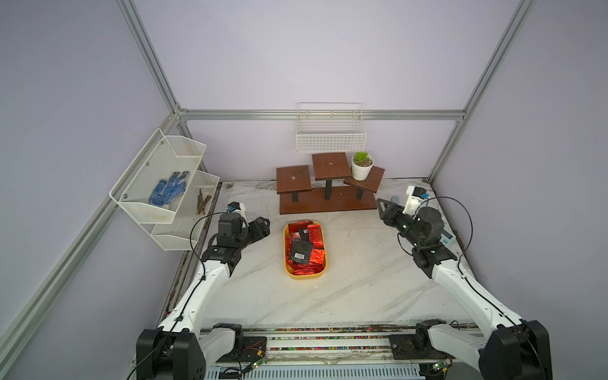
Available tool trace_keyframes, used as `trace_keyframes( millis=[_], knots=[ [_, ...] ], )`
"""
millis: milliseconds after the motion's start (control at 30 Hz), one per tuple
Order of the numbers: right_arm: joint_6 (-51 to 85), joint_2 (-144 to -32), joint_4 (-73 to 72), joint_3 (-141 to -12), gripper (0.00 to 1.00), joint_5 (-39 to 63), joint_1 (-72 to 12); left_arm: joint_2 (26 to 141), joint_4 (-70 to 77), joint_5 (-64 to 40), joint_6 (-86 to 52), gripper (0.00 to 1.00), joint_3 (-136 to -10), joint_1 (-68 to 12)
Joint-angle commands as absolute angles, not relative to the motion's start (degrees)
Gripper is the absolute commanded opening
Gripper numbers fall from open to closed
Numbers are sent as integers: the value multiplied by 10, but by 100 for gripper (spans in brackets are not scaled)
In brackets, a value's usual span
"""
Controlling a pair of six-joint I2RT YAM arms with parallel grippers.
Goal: Take the tea bags out of the storage box
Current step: Pick up the tea bag from the storage box.
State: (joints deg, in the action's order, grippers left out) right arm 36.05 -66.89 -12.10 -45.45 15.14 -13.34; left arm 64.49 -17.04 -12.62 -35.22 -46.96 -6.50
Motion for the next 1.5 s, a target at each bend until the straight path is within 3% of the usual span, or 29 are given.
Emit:
trace_keyframes(
  millis=[0,300,600,967,1467],
  knots=[
    [405,-696,-62,-479,45,215,-189,625,-248,-196,-377,78,-497,-86],
    [473,-793,-82,-520,47,207,-329,569,-250,-227,-427,78,-429,-93],
    [499,-861,-78,-533,48,190,-398,590,-222,-277,-460,82,-397,-94],
    [514,-936,-85,-532,50,180,-440,621,-189,-295,-473,85,-386,-95],
    [522,-975,-91,-540,50,163,-446,646,-152,-314,-482,81,-374,-97]
  ],
)
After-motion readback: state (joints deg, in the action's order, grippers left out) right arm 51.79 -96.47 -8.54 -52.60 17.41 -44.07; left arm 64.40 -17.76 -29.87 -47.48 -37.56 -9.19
